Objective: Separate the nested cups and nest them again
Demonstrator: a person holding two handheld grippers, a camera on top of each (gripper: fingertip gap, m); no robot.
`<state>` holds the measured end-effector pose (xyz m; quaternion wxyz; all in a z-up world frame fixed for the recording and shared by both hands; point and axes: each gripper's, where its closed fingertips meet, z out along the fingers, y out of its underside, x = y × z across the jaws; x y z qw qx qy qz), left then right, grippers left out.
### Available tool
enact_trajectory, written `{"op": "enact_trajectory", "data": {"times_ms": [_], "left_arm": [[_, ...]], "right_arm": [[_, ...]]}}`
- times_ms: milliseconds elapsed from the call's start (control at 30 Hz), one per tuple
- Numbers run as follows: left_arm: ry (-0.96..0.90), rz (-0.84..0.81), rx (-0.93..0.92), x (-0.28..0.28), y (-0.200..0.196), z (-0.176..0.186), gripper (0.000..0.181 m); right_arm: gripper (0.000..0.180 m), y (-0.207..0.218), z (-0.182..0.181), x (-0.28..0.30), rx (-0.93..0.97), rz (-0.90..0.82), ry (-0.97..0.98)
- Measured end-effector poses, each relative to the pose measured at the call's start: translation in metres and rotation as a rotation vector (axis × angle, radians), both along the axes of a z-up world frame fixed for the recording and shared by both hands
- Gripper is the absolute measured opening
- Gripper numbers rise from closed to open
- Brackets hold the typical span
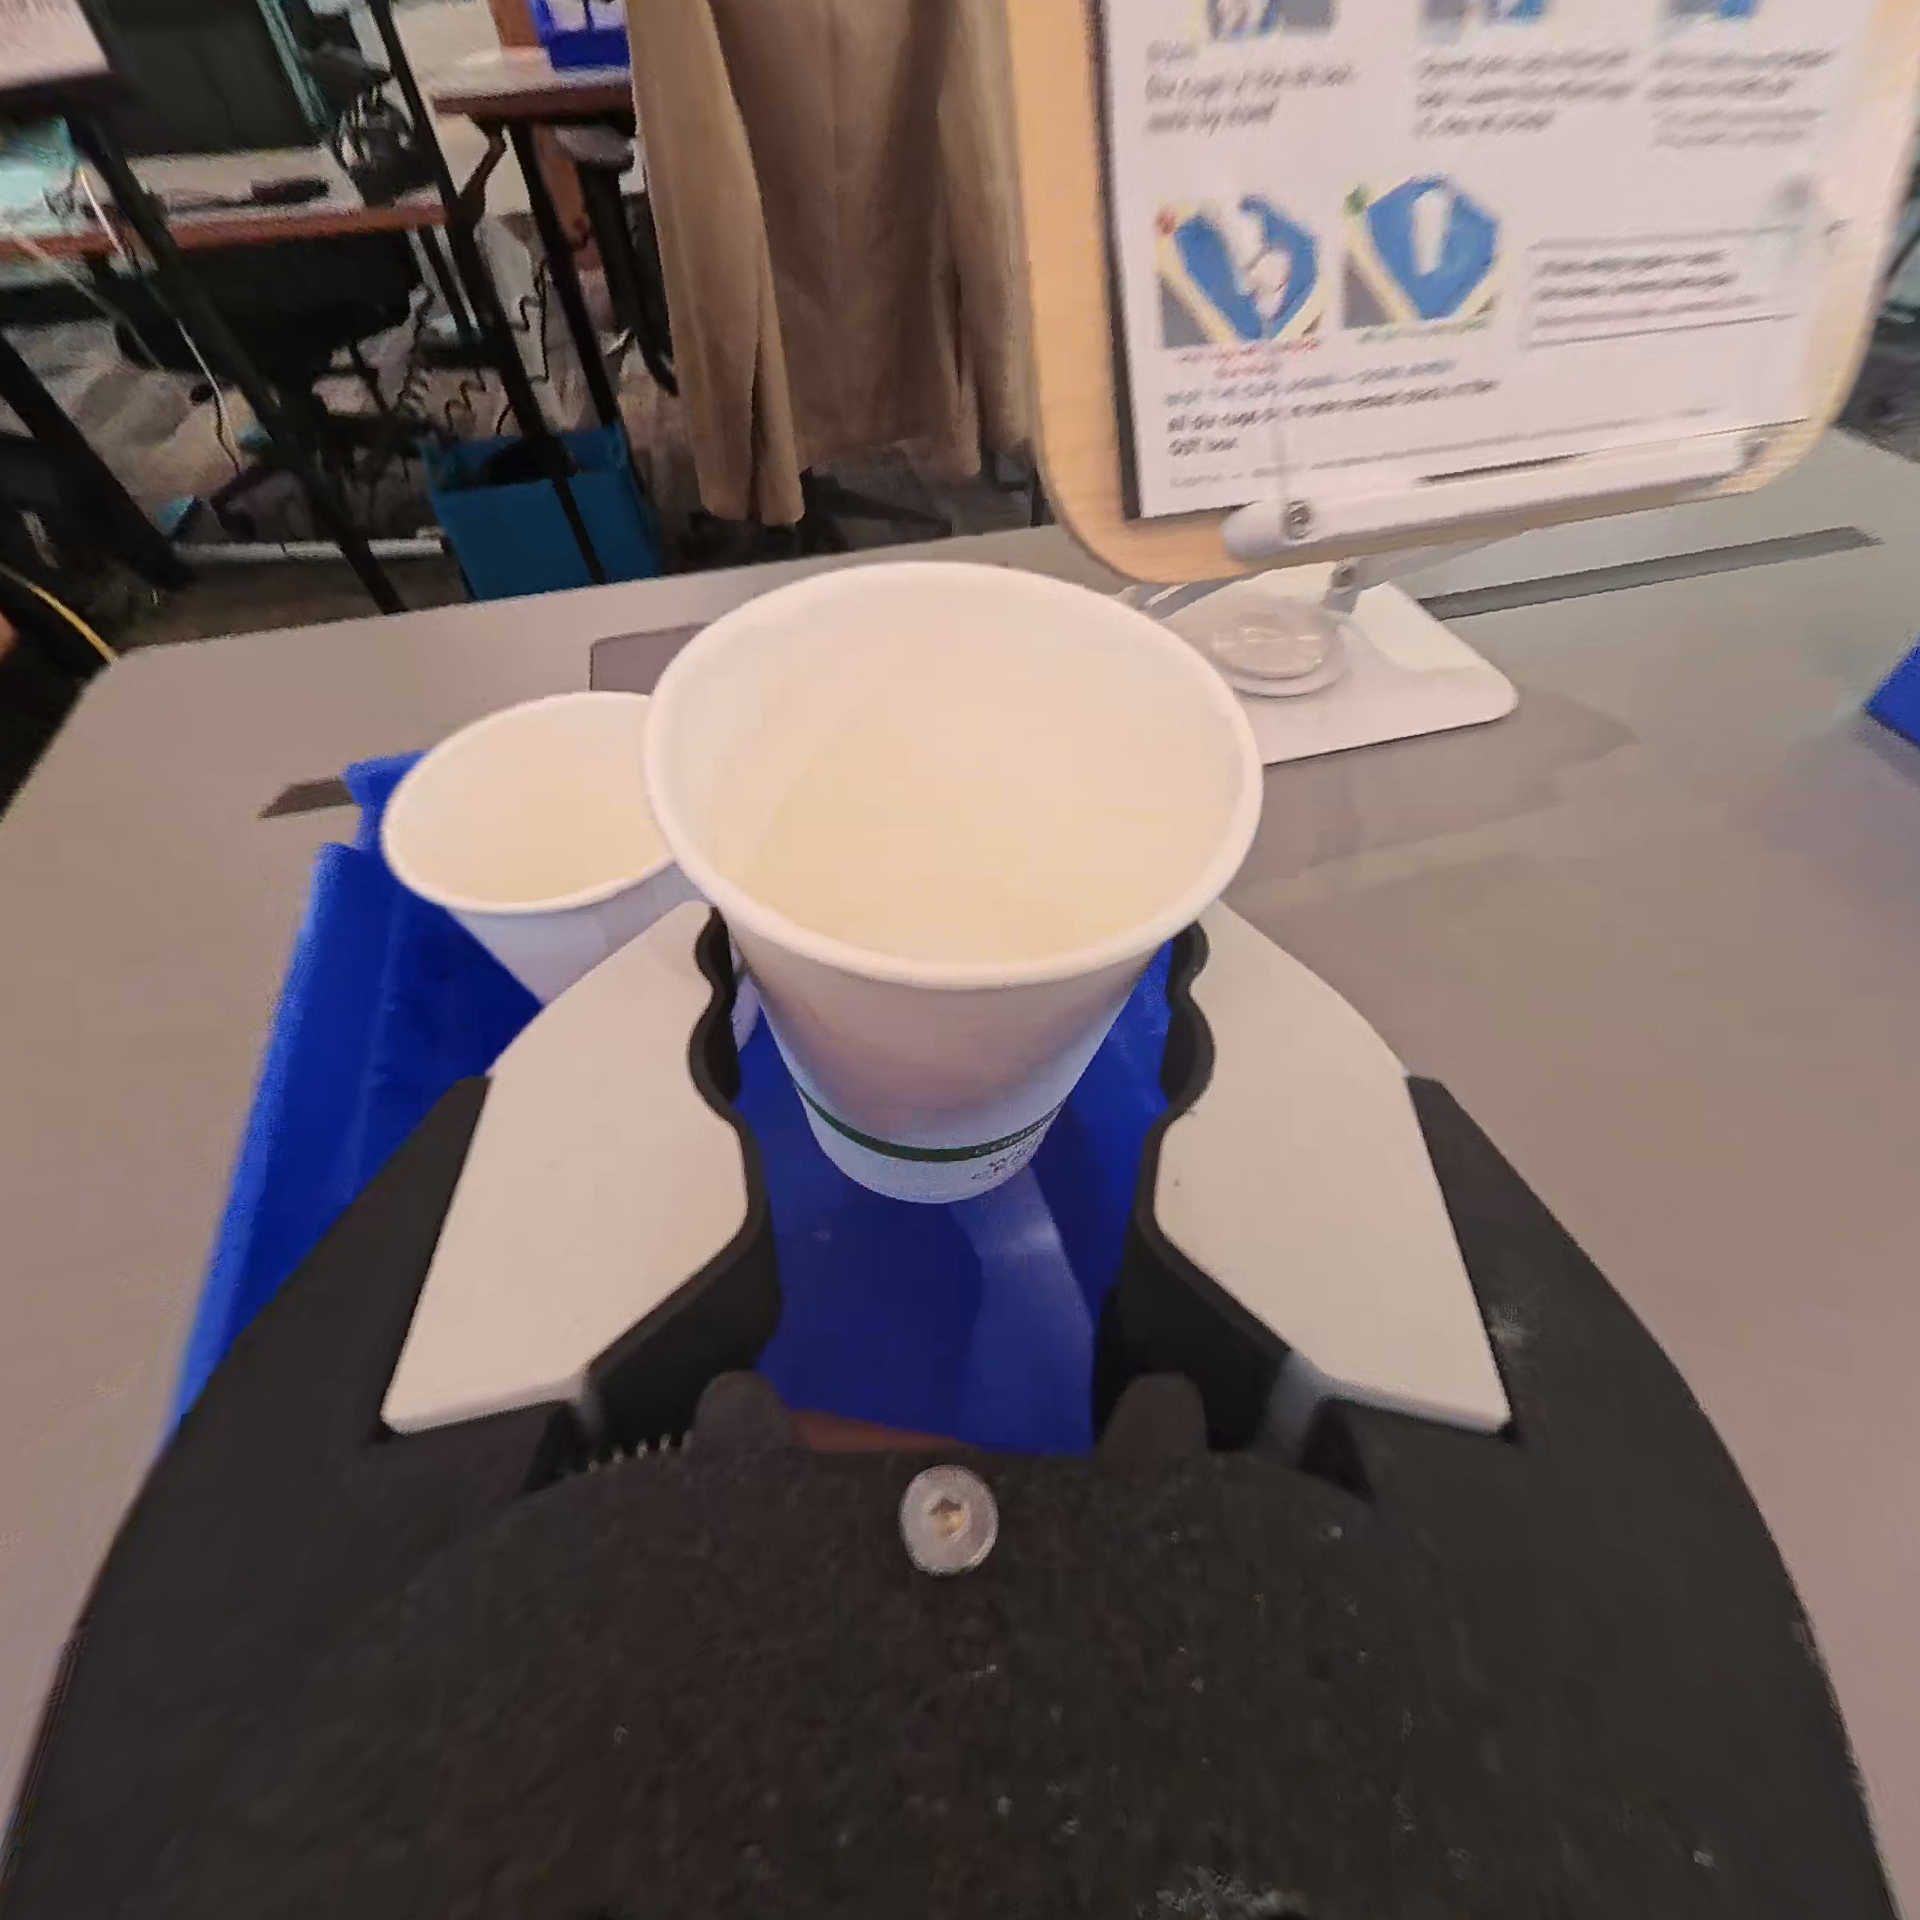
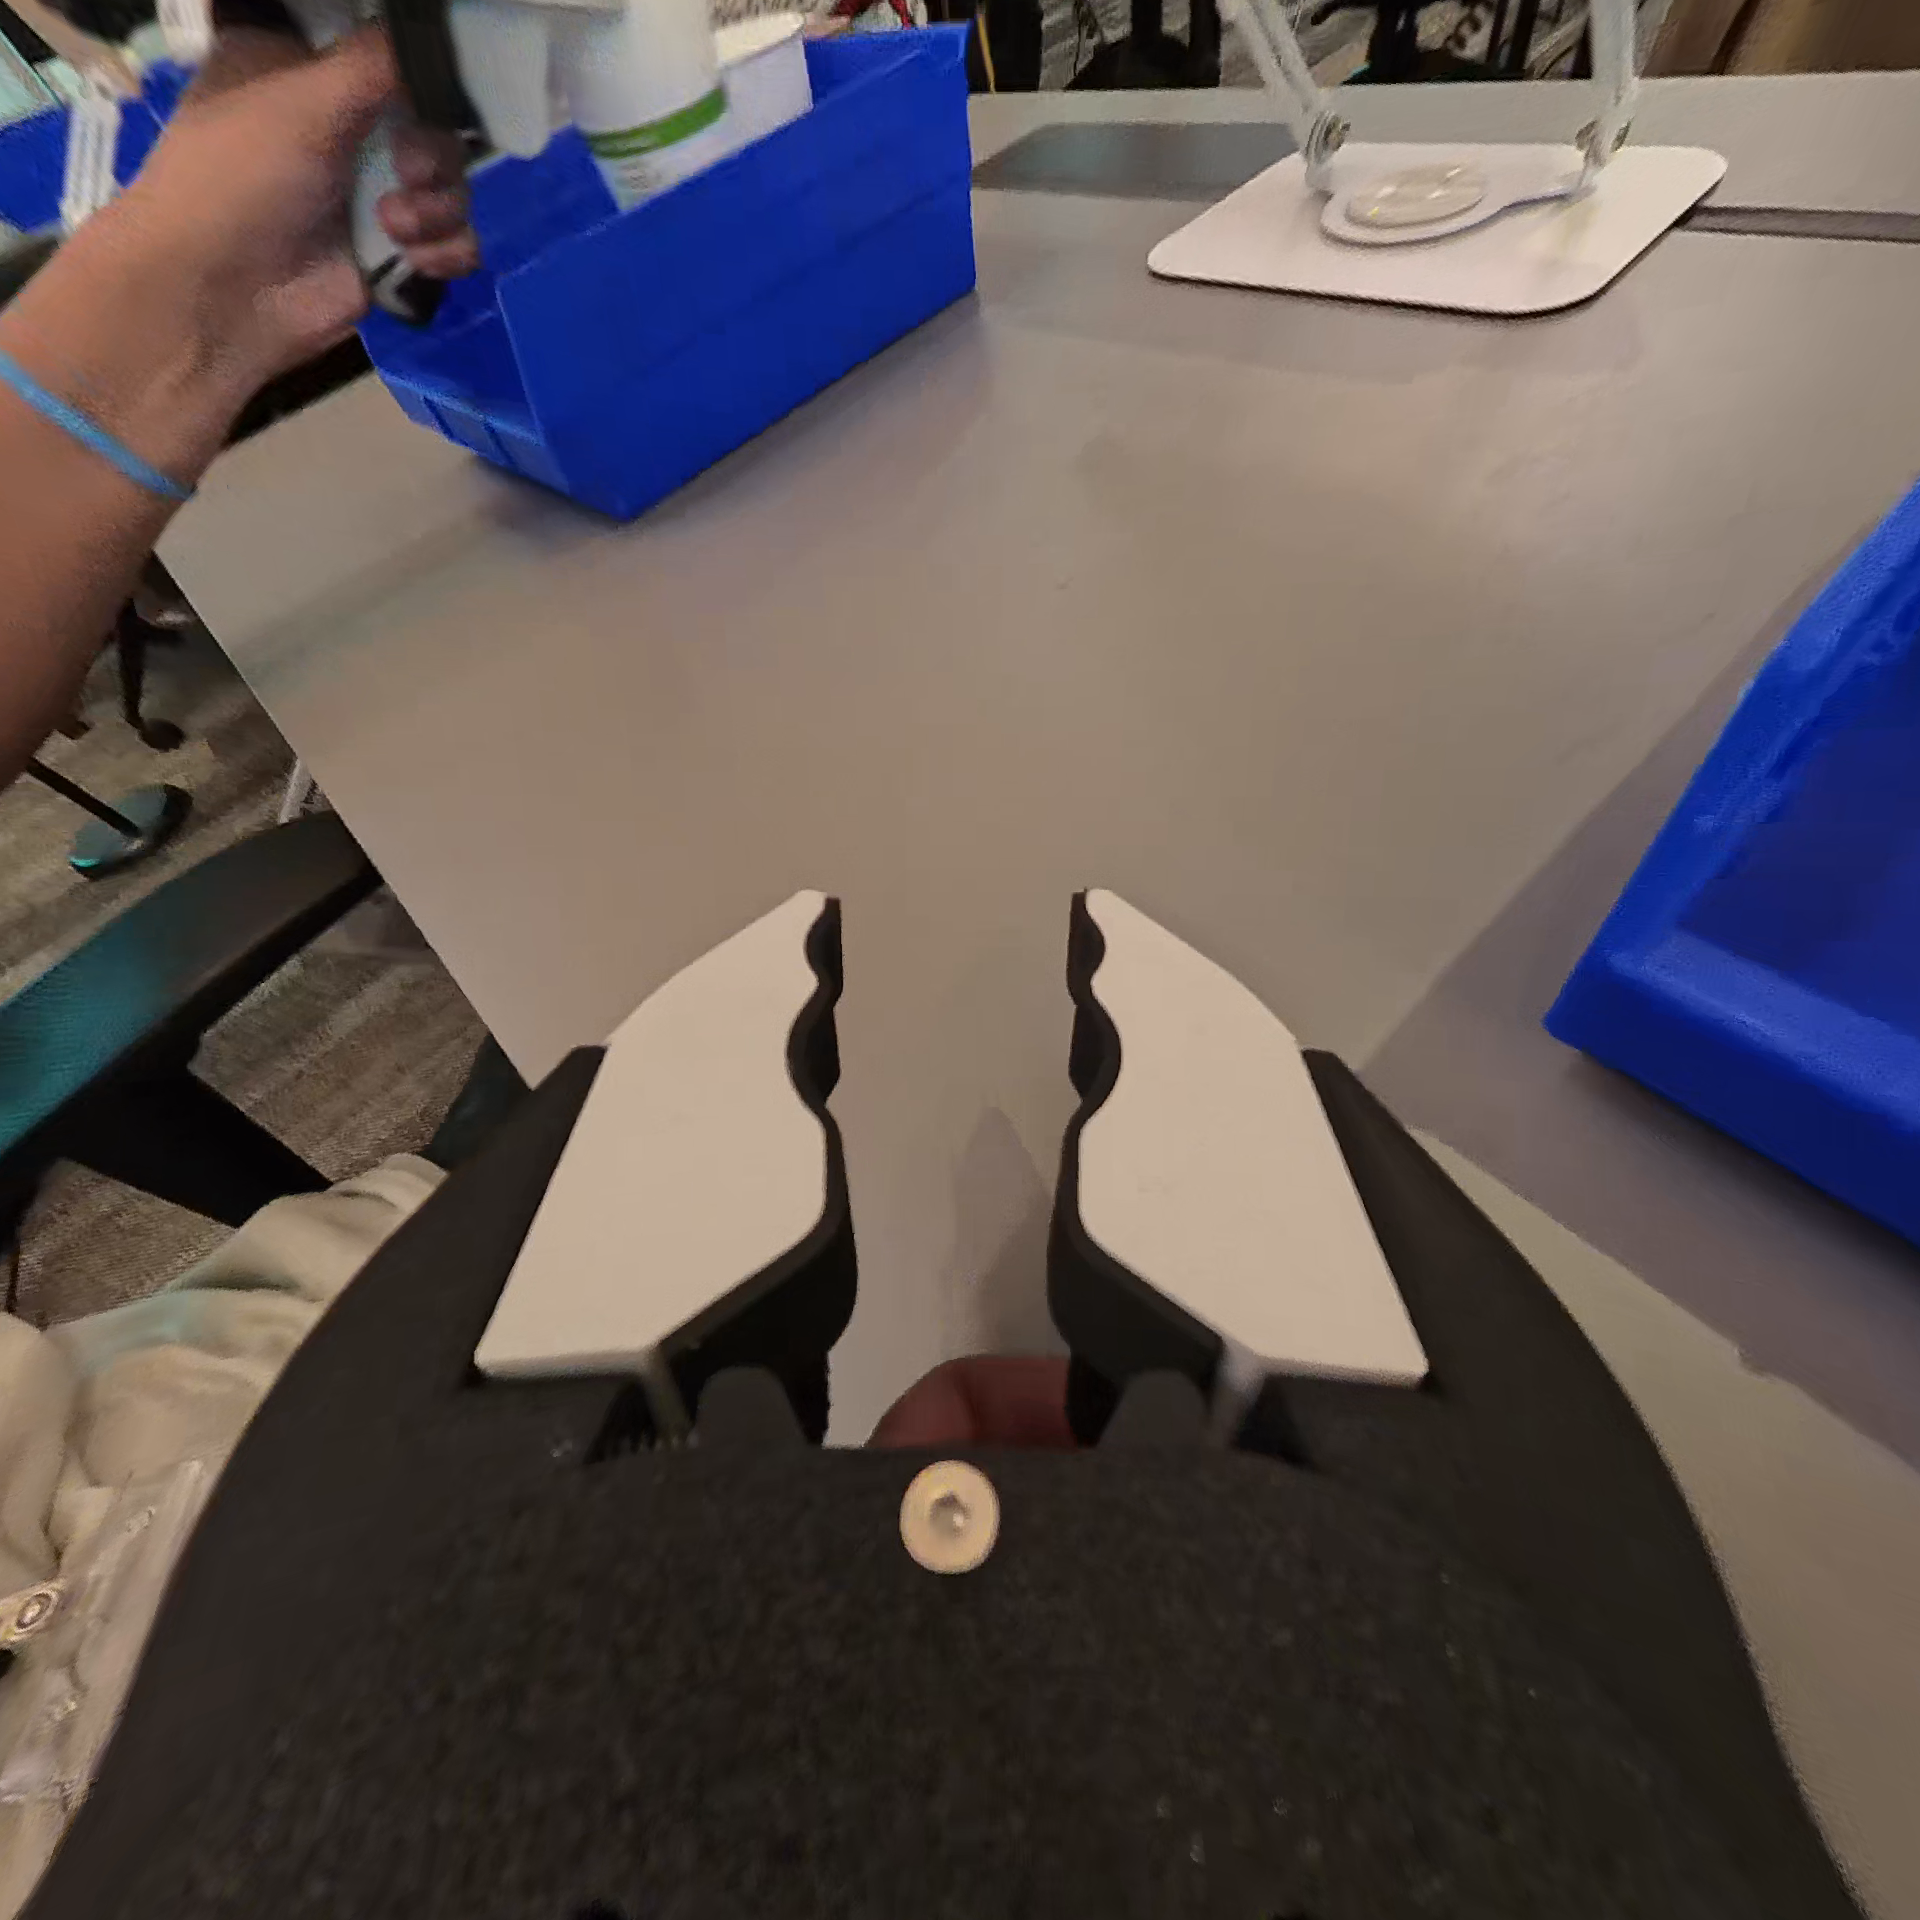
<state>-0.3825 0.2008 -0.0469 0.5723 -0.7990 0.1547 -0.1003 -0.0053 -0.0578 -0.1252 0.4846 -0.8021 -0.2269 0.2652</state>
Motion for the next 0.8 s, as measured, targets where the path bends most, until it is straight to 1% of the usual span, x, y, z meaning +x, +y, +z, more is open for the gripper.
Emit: {"op": "enact_trajectory", "data": {"times_ms": [33, 133, 167, 233, 333, 367, 400, 433, 467, 500, 533, 600, 700, 767, 800], "left_arm": [[0.010, -0.017, 0.025, -0.002, -0.013, 0.010, 0.080], [0.000, -0.098, 0.082, 0.006, -0.055, 0.038, 0.080], [-0.016, -0.136, 0.084, 0.013, -0.069, 0.044, 0.080], [-0.059, -0.239, 0.085, 0.035, -0.096, 0.057, 0.080], [-0.127, -0.411, 0.076, 0.081, -0.134, 0.070, 0.079], [-0.143, -0.475, 0.064, 0.098, -0.146, 0.071, 0.079], [-0.154, -0.536, 0.047, 0.116, -0.156, 0.069, 0.079], [-0.162, -0.590, 0.026, 0.134, -0.165, 0.065, 0.079], [-0.170, -0.643, 0.004, 0.152, -0.173, 0.061, 0.079], [-0.175, -0.701, -0.019, 0.170, -0.181, 0.056, 0.079], [-0.178, -0.752, -0.043, 0.187, -0.188, 0.050, 0.079], [-0.173, -0.846, -0.087, 0.218, -0.201, 0.038, 0.079], [-0.143, -0.968, -0.121, 0.256, -0.219, 0.025, 0.079], [-0.122, -1.038, -0.131, 0.275, -0.231, 0.022, 0.079], [-0.110, -1.067, -0.136, 0.283, -0.236, 0.021, 0.079]], "right_arm": [[0.038, 0.001, 0.003, 0.002, 0.008, 0.011, 0.004], [0.040, 0.006, 0.015, 0.004, 0.089, 0.036, -0.001], [0.040, 0.006, 0.018, 0.003, 0.085, 0.049, -0.013], [0.044, 0.012, 0.029, 0.004, 0.072, 0.047, -0.009], [0.043, 0.018, 0.051, -0.001, 0.005, 0.086, 0.057], [0.048, 0.019, 0.057, -0.004, -0.015, 0.114, 0.050], [0.053, 0.021, 0.061, -0.005, -0.024, 0.143, 0.011], [0.062, 0.022, 0.063, -0.007, -0.030, 0.172, -0.055], [0.066, 0.024, 0.067, -0.009, -0.016, 0.200, -0.111], [0.064, 0.026, 0.074, -0.012, 0.015, 0.228, -0.144], [0.072, 0.030, 0.082, -0.016, 0.044, 0.244, -0.161], [0.076, 0.036, 0.100, -0.024, 0.106, 0.284, -0.177], [0.086, 0.030, 0.119, -0.043, 0.156, 0.434, -0.137], [0.093, 0.019, 0.121, -0.054, 0.149, 0.550, -0.123], [0.093, 0.018, 0.120, -0.058, 0.150, 0.574, -0.130]]}}
